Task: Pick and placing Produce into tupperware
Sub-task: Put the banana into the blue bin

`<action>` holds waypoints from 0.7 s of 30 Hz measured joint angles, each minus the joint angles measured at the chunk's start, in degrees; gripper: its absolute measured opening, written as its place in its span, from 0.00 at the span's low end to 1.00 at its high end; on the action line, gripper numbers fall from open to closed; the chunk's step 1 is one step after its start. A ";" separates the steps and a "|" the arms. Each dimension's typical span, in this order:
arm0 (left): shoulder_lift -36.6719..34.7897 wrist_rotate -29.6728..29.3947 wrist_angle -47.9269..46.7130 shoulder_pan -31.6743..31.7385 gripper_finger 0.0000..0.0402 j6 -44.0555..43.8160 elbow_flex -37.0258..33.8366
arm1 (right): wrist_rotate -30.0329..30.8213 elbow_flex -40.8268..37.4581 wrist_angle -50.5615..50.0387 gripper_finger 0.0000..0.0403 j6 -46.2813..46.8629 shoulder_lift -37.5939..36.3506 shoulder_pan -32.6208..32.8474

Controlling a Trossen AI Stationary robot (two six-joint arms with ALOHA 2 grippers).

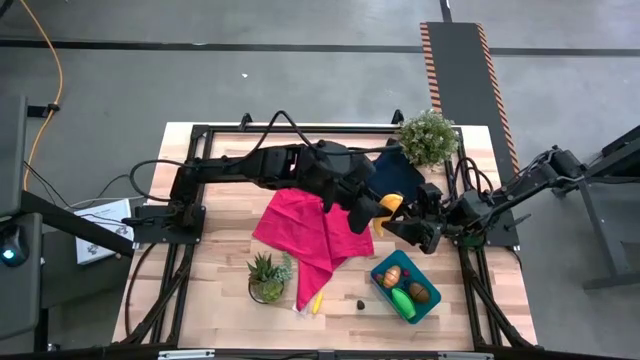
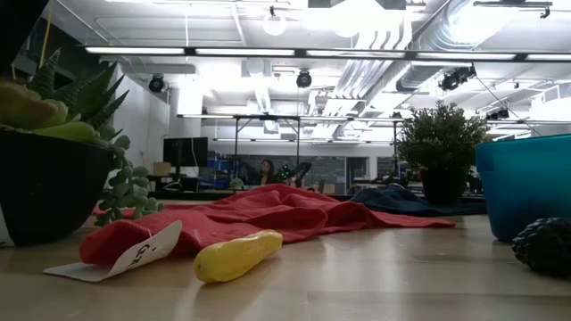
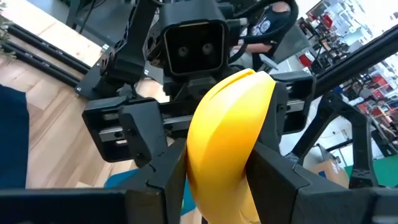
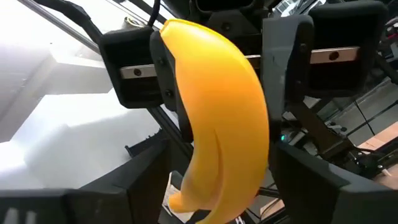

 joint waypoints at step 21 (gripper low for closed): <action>0.00 0.02 -0.17 -0.04 0.35 0.39 0.00 | 0.01 0.02 -0.28 0.37 0.24 0.00 0.00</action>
